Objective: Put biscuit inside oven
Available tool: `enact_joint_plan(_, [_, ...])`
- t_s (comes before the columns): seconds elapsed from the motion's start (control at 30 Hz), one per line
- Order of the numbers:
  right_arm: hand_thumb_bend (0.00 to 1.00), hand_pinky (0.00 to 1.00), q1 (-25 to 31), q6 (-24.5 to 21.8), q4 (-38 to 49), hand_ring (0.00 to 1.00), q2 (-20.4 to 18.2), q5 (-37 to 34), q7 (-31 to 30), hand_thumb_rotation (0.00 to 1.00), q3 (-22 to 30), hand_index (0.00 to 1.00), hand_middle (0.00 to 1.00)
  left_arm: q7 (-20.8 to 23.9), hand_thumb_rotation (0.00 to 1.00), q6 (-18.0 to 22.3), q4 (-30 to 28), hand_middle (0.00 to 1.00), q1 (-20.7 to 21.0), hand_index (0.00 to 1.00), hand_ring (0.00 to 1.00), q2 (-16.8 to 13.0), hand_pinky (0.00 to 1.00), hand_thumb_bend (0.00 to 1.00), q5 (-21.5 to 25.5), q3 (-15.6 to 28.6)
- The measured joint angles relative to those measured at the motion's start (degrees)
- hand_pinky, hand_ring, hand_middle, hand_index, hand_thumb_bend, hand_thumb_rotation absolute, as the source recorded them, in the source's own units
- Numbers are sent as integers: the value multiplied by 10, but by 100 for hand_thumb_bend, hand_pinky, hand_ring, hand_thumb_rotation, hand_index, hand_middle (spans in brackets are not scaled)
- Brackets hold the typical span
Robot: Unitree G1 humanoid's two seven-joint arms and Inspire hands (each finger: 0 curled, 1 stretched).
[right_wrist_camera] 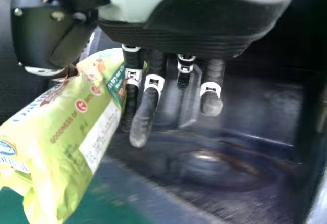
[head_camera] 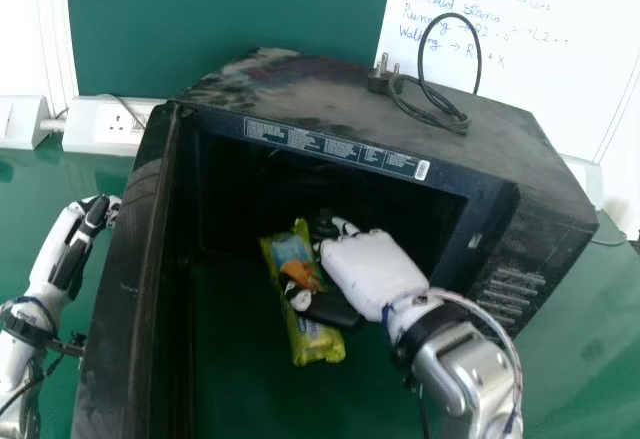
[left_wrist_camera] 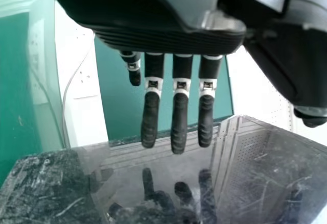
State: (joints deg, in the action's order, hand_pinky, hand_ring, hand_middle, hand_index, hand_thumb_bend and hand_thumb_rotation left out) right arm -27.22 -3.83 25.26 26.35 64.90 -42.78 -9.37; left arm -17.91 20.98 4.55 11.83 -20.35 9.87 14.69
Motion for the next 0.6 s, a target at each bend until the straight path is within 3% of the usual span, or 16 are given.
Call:
enact_joint_plan(0.27, [51, 11, -31, -1, -85, 19, -3, -11, 86, 12, -9, 48, 29, 0, 6, -8, -8, 41, -3, 48, 37, 0, 30, 51, 2, 0])
enact_joint_plan(0.6, [51, 11, -92, 21, -181, 18, 12, -27, 152, 12, -28, 48, 26, 1, 6, -11, -17, 41, -5, 48, 37, 1, 29, 51, 1, -1])
